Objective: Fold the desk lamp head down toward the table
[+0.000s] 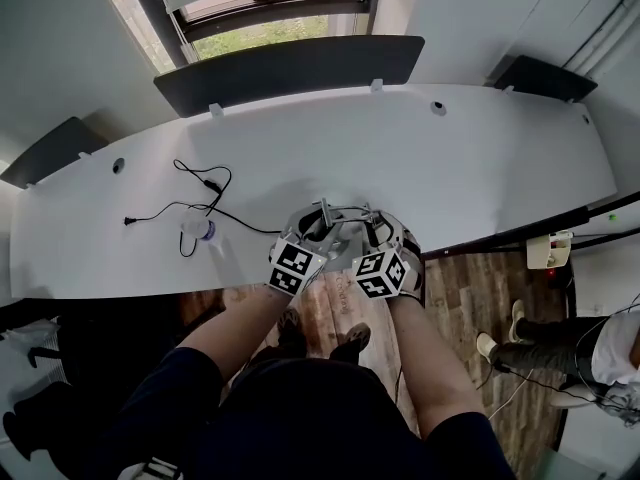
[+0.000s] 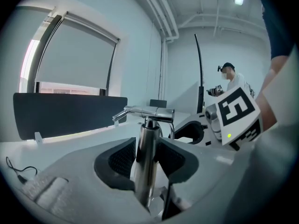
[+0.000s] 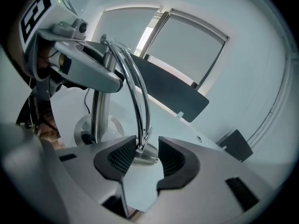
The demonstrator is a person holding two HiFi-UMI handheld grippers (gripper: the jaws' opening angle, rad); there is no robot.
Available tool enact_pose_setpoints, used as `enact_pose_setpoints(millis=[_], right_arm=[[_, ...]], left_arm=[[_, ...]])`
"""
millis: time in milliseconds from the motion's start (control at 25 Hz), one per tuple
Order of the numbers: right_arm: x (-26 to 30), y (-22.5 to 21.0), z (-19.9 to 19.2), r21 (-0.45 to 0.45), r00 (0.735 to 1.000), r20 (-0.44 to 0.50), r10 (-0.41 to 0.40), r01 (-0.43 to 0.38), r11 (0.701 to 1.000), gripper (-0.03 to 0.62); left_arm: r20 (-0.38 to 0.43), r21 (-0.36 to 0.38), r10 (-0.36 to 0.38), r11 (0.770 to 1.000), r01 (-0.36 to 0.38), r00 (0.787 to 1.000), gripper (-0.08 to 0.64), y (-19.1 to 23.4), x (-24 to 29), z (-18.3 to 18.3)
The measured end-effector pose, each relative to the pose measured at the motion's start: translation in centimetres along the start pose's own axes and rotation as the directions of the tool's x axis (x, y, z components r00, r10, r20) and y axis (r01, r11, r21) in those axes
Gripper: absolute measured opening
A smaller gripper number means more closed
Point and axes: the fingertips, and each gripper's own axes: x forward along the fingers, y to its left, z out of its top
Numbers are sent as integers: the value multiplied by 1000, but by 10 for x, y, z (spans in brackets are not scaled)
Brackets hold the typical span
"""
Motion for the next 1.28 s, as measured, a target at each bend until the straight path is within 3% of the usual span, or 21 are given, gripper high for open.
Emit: enact_pose_setpoints(millis=[280,480,640,880,1040,1280], right_arm=[[-32,-8,9,18,998,64,-19,18,1000,166],[-60,2,15,44,994,109,12,-17,999,143],[-84,7,22,120,986,162,44,-64,991,129],[-129,5,39,266,961,265,82,-155,952,68],[-162,-3,53,344,936,342,79,-203,917,30],[-211,-15,78,415,882,466,74,-292,862,11]], left_arm=[[-16,4,33,999,-33,999,123,-1,-16,1],[-4,-8,55,998,-55,998,123,-1,-40,1],[30,-30,54,998,-53,998,123,-7,-67,14],[115,-52,-10,999,16,993,121,-43,-100,59],[149,-35,-48,998,53,988,63,-69,-110,86],[199,-19,-122,992,128,972,6,-105,-119,120]])
